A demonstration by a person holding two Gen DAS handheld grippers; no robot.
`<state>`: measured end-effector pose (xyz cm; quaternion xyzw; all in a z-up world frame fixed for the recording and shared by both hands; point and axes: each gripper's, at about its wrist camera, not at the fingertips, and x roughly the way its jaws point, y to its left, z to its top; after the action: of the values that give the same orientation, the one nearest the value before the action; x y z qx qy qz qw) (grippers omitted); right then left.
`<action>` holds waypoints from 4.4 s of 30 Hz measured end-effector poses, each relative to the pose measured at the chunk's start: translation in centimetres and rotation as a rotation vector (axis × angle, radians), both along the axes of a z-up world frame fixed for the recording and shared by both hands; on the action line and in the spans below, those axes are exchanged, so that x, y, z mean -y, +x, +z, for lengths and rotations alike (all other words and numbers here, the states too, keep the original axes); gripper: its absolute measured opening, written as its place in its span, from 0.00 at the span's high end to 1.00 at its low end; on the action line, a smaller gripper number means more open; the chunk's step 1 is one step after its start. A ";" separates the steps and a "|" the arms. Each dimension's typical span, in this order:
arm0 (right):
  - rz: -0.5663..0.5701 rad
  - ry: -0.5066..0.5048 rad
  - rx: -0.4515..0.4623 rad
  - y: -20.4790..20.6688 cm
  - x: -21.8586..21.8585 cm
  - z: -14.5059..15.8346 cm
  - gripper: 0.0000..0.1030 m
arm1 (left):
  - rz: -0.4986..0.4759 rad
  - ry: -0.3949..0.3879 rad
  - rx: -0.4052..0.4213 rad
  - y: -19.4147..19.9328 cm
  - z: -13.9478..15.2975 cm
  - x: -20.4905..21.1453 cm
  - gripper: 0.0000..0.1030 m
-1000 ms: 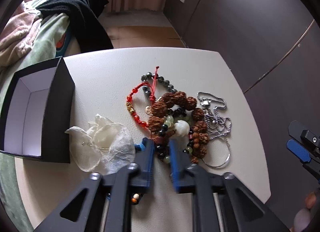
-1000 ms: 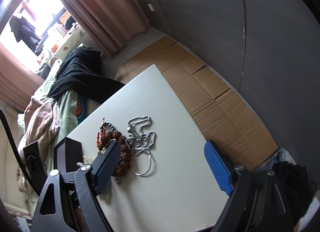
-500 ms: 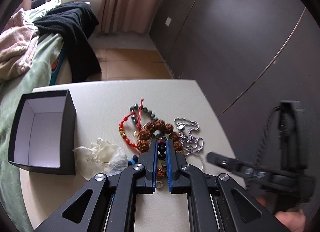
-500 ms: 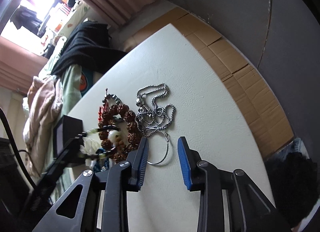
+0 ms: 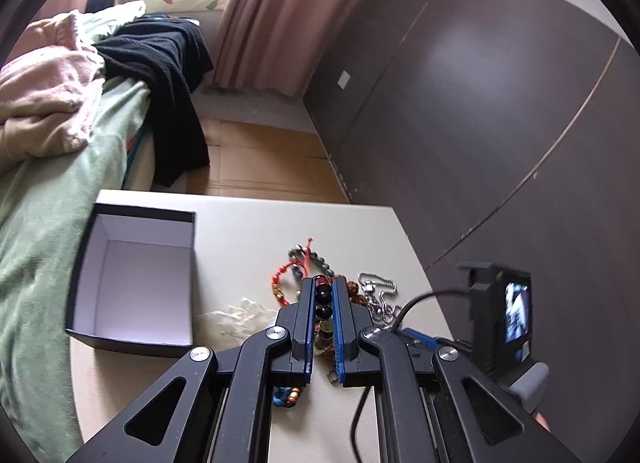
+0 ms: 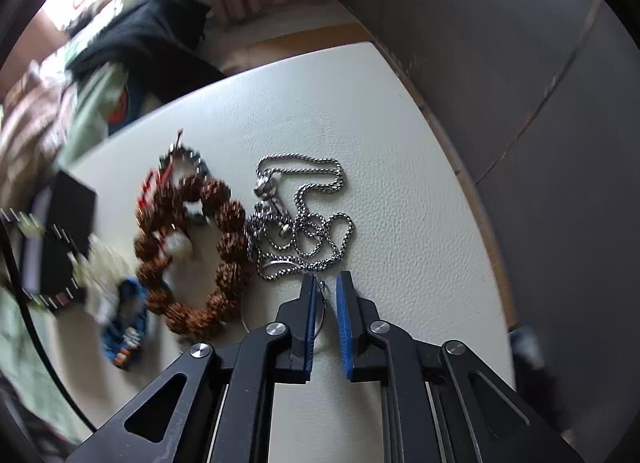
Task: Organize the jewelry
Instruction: 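Drop the black bracelet into the black box with the left tool while the right tool grasps the silver bangle, then lower the silver bangle into the black box and open the right tool, then drop the white cloth into the box with the left tool while the right tool grasps the silver chain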
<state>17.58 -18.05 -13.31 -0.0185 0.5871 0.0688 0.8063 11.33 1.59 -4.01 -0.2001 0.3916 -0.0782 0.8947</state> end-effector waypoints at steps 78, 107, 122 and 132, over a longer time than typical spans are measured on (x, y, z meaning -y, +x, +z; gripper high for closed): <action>-0.082 0.550 0.069 0.2 1.9 7.7 0.29 | 0.043 0.114 -0.085 1.4 -0.8 -2.2 0.36; -0.185 0.442 -0.015 2.6 5.2 3.7 0.29 | -0.084 0.384 -0.281 3.8 -8.3 4.0 1.00; -0.106 0.329 -0.030 5.4 0.8 -0.3 0.55 | 0.023 0.160 -0.140 3.2 -3.9 -1.0 1.00; -0.051 0.156 0.014 5.5 -1.8 -0.3 0.71 | 0.075 0.096 -0.038 2.0 -0.9 -3.2 1.00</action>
<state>23.09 -16.30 -13.64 0.0587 0.5747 0.0936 0.8109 13.30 4.82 -4.92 -0.1730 0.4041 -0.0217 0.8980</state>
